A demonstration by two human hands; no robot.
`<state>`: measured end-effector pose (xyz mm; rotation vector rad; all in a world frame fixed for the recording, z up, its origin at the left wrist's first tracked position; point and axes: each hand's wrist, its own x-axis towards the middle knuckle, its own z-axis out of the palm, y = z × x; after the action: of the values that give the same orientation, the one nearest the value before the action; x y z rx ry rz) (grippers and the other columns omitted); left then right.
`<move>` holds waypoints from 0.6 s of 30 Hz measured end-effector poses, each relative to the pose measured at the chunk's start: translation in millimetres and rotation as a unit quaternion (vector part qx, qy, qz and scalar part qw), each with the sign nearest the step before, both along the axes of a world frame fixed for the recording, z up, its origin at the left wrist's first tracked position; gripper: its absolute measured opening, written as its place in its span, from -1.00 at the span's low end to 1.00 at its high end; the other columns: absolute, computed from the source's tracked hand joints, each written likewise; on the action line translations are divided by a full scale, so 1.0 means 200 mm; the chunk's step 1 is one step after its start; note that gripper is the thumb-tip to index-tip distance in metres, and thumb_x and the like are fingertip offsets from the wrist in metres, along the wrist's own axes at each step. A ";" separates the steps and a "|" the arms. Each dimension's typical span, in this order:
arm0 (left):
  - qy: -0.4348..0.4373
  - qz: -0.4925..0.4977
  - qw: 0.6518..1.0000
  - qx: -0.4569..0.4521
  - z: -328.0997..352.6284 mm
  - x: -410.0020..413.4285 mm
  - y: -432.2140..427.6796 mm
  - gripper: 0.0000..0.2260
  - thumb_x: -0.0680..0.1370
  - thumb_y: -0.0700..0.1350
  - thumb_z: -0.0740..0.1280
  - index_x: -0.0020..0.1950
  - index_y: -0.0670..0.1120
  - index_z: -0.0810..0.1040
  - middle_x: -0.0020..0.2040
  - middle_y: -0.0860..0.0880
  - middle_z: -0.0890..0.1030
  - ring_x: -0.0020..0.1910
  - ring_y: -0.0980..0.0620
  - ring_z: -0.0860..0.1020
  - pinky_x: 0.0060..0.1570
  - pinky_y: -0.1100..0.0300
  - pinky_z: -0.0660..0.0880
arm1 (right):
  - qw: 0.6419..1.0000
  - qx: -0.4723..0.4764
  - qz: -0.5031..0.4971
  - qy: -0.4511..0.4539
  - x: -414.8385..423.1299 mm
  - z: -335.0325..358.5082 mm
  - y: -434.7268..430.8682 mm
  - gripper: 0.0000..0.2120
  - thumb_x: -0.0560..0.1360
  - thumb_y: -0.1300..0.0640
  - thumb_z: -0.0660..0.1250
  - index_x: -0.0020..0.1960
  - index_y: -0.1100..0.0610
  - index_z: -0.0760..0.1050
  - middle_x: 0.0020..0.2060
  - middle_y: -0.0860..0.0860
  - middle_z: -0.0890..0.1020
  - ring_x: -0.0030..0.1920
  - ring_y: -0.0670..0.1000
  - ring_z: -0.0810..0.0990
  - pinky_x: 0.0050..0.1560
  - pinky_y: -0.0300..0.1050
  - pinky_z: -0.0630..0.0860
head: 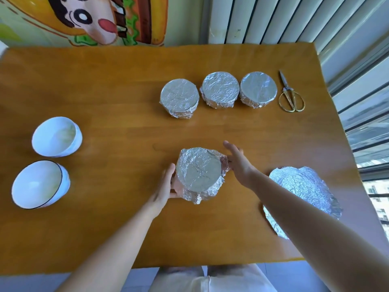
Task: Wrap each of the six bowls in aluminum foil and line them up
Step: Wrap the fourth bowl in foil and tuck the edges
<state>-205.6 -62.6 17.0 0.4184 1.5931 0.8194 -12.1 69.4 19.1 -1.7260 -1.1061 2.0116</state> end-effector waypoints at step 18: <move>0.480 -0.453 0.736 0.151 0.03 0.06 0.15 0.26 0.31 0.33 0.50 0.54 0.02 -0.43 0.58 -0.07 -0.38 0.57 -0.08 -0.31 0.53 0.02 -0.16 | 0.753 0.416 0.460 -0.222 0.03 0.02 -0.13 0.38 0.23 -0.16 0.61 0.54 0.18 -0.41 0.53 0.13 0.11 0.55 0.09 0.06 0.48 0.03 -0.03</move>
<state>-193.2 -33.0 23.4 1.9257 1.8048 0.0113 -6.4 43.6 22.5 -1.2097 -2.8636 0.9551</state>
